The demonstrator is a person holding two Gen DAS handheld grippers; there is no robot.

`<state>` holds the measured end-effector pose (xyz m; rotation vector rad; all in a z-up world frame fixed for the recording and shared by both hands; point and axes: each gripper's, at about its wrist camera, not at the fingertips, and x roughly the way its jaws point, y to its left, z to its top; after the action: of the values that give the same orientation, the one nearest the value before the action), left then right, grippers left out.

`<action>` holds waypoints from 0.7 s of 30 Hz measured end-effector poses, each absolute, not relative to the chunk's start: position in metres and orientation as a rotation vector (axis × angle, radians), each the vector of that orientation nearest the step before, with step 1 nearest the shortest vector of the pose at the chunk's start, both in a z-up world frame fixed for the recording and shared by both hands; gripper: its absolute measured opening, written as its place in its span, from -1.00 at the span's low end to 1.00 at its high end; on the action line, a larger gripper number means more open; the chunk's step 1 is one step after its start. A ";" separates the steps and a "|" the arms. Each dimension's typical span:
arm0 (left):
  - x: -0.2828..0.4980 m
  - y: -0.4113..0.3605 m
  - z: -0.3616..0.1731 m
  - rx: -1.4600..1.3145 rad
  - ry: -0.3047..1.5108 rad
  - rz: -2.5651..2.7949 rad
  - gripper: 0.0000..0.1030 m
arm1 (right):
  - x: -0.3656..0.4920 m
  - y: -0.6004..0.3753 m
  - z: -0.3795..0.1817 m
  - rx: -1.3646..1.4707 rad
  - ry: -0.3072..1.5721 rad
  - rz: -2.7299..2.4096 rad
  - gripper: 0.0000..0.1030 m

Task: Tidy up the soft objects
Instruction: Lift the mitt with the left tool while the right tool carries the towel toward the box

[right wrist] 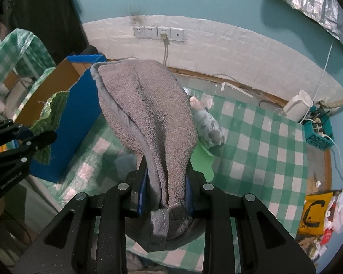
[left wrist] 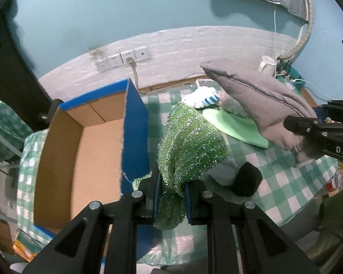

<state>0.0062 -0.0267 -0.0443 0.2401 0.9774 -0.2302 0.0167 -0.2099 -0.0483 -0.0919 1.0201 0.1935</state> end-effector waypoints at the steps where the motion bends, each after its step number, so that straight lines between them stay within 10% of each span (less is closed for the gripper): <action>1: 0.006 -0.026 -0.043 0.243 0.971 -0.226 -0.66 | 0.016 -0.209 -0.047 -0.092 1.018 0.195 -0.51; 21: 0.015 0.036 -0.030 0.199 0.946 -0.079 -0.66 | 0.045 -0.136 -0.025 -0.125 0.967 0.322 -0.51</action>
<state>0.0150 0.0360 -0.0299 0.1991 0.9465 -0.0791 0.0452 -0.1363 -0.0246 -0.1254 0.9670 0.3220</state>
